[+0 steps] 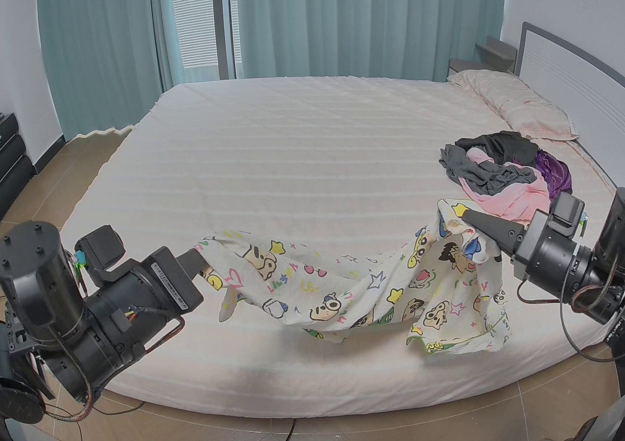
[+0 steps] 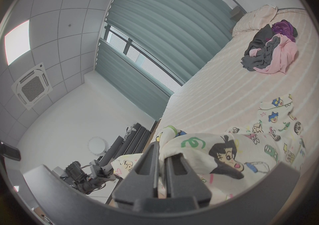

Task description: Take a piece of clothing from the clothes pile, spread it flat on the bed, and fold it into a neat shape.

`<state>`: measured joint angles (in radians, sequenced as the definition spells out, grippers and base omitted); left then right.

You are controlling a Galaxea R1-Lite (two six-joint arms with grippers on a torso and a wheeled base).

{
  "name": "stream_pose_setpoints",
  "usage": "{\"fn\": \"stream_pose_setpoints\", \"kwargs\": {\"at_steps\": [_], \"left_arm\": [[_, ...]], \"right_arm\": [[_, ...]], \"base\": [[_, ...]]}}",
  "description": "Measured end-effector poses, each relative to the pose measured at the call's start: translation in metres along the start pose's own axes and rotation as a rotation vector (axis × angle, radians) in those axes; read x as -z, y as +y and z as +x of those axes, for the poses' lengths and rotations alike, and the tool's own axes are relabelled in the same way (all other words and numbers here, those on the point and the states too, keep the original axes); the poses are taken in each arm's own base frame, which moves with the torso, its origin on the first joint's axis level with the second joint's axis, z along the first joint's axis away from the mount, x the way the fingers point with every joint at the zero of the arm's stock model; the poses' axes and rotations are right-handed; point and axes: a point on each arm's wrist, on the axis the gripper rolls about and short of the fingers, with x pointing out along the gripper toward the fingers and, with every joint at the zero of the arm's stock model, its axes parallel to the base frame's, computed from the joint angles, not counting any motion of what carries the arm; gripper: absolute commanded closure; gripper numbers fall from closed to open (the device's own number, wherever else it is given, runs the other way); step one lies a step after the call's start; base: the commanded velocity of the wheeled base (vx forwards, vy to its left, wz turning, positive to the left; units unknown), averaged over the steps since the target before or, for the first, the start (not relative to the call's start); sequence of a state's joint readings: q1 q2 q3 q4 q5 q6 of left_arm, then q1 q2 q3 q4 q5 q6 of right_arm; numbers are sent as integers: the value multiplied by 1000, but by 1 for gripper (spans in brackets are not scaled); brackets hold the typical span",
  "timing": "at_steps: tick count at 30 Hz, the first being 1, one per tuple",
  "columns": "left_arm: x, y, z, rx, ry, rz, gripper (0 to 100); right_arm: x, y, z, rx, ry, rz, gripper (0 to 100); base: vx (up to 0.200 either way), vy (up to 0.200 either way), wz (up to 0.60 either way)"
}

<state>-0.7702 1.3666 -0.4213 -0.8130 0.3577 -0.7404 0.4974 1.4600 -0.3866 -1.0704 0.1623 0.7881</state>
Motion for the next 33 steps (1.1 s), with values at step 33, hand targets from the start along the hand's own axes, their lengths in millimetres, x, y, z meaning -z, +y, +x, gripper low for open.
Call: {"fn": "stream_pose_setpoints", "kwargs": {"at_steps": [33], "left_arm": [[-75, -51, -45, 108, -257, 112, 100]], "right_arm": [[-122, 113, -83, -336, -200, -123, 100]], "base": [[-18, 0, 0]]}}
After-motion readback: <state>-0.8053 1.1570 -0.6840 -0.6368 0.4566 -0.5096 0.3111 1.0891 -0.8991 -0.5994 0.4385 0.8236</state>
